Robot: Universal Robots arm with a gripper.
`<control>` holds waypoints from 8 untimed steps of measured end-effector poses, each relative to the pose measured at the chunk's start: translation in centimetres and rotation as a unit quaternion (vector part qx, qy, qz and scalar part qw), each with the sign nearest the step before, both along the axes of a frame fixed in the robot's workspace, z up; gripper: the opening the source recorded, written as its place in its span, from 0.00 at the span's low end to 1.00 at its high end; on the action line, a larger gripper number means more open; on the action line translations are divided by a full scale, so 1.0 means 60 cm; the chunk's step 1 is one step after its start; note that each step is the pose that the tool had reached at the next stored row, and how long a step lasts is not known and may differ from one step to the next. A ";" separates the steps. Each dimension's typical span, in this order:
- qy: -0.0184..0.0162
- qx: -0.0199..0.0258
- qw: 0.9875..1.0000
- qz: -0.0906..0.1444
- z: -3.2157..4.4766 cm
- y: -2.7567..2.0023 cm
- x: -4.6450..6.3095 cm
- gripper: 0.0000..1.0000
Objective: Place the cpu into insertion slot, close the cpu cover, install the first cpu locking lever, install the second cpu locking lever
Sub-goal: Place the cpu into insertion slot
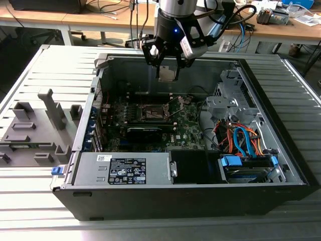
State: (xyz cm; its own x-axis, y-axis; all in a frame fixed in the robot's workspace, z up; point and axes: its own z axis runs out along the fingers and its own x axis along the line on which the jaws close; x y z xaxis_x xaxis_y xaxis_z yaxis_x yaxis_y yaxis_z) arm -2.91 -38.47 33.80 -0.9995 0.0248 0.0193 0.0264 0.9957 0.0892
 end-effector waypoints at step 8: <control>0.000 0.000 1.000 0.000 -0.002 -0.0047 -0.001 0.54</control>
State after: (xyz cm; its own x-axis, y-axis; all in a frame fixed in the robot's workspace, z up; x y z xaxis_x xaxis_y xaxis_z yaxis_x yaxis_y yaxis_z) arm -2.99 -38.75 33.68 -0.9995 0.0248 0.0193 0.0264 0.9957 0.0893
